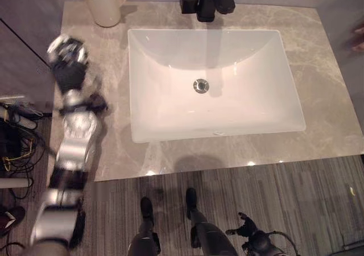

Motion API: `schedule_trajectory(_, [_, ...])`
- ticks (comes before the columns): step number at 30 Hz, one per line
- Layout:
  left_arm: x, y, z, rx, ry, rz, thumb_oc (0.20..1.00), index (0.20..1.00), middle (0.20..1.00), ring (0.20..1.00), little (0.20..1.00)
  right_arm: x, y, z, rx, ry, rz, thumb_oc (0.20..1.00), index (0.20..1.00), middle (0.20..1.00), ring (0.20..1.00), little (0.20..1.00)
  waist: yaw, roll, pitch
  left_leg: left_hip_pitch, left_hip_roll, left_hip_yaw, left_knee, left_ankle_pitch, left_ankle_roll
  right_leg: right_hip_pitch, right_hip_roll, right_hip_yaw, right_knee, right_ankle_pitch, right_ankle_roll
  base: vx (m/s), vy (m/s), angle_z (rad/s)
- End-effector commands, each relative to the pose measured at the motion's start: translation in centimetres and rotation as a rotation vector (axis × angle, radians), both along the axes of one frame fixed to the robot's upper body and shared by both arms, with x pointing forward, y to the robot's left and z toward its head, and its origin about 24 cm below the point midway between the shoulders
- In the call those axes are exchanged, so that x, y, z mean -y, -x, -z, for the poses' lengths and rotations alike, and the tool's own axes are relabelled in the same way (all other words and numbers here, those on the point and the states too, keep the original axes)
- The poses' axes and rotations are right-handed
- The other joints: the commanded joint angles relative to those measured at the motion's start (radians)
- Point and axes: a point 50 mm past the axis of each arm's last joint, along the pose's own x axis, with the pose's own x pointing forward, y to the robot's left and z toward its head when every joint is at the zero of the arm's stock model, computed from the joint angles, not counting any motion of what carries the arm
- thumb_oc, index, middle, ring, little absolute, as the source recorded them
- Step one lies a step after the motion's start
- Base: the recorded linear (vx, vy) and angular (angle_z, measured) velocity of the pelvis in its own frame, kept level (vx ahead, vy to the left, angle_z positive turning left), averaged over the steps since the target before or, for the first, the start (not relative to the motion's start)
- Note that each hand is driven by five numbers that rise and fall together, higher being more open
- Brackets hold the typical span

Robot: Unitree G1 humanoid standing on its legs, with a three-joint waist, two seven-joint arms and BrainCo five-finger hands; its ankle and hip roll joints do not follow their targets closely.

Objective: Put brush and paste in cup on sink, flatten towel.

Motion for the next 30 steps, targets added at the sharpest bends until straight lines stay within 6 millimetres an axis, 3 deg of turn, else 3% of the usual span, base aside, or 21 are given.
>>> schedule_trajectory(1, [-2.1,2.5,3.4,-0.066,0.001,0.023,0.200,0.200,0.200,0.200,0.200,0.1,1.6,0.6,-0.059,0.007,-0.007,1.000,1.000,1.000,1.000,1.000,0.028,-0.056,-0.009,0.050,-0.043,-0.045,0.004,-0.038,0.022,0.102,-0.051,-0.024,-0.001,-0.008,0.069,0.07,0.054,0.19])
schedule_trajectory(7, [-4.5,5.9,6.6,-0.234,-0.108,-0.047,0.200,0.200,0.200,0.200,0.200,0.9,2.4,0.7,-0.088,0.006,0.006,1.000,1.000,1.000,1.000,1.000,0.063,-0.058,-0.041,0.151,-0.070,-0.060,0.004,-0.060,0.041,0.215,-0.076,-0.057,-0.001,-0.014,0.083,0.06,0.118,0.26])
schedule_trajectory(9, [-4.8,6.6,6.4,-0.268,-0.239,-0.083,0.200,0.200,0.200,0.200,0.200,1.0,2.4,0.7,-0.079,-0.005,0.031,1.000,1.000,1.000,1.000,1.000,0.070,-0.053,-0.047,0.187,-0.081,-0.070,0.004,-0.070,0.051,0.252,-0.077,-0.069,0.015,-0.019,0.087,0.04,0.157,0.18])
schedule_trajectory(11, [-5.5,7.1,7.0,-0.303,-0.231,-0.099,0.200,0.200,0.200,0.200,0.200,0.9,2.0,0.5,-0.060,-0.014,0.023,1.000,1.000,1.000,1.000,1.000,0.068,-0.048,-0.041,0.228,-0.091,-0.071,0.004,-0.078,0.064,0.260,-0.083,-0.070,0.087,-0.025,0.094,-0.01,0.149,0.12])
schedule_trajectory(20, [-5.5,8.5,8.8,-0.414,-0.282,-0.071,0.200,0.200,0.200,0.200,0.200,0.8,2.7,0.8,-0.076,-0.036,0.089,1.000,1.000,1.000,1.000,1.000,0.076,-0.042,-0.064,0.337,-0.131,-0.097,0.004,-0.104,0.100,0.313,-0.120,-0.078,0.197,0.041,0.127,0.00,0.122,0.11])
schedule_trajectory(24, [-5.9,9.2,8.8,-0.473,-0.387,-0.082,0.200,0.200,0.200,0.200,0.200,1.8,2.6,0.5,-0.059,-0.032,0.136,1.000,1.000,1.000,1.000,1.000,0.078,-0.034,-0.059,0.387,-0.149,-0.110,0.008,-0.118,0.129,0.296,-0.128,-0.037,0.298,0.074,0.131,0.00,0.163,0.12])
schedule_trajectory(25, [-6.1,9.5,9.3,-0.503,-0.389,-0.074,0.200,0.200,0.200,0.200,0.200,2.4,2.7,0.4,-0.045,-0.044,0.187,1.000,1.000,1.000,1.000,1.000,0.071,-0.028,-0.048,0.407,-0.157,-0.115,0.016,-0.122,0.144,0.269,-0.130,-0.004,0.368,0.109,0.130,-0.04,0.233,0.10])
schedule_trajectory(28, [-5.7,9.2,9.8,-0.509,-0.330,-0.037,0.200,0.200,0.200,0.200,0.200,2.8,3.1,0.4,-0.047,-0.046,0.215,1.000,1.000,1.000,1.000,1.000,0.055,-0.011,-0.035,0.425,-0.160,-0.137,0.030,-0.127,0.159,0.219,-0.093,0.036,0.464,0.095,0.117,-0.03,0.156,0.15])
schedule_trajectory(30, [-5.3,8.8,9.9,-0.498,-0.313,-0.006,0.200,0.200,0.200,0.200,0.200,3.3,3.6,0.4,-0.056,-0.047,0.249,1.000,1.000,1.000,1.000,1.000,0.030,0.000,-0.046,0.436,-0.161,-0.162,0.027,-0.128,0.159,0.188,-0.023,0.071,0.440,0.002,0.089,0.06,0.076,0.27])
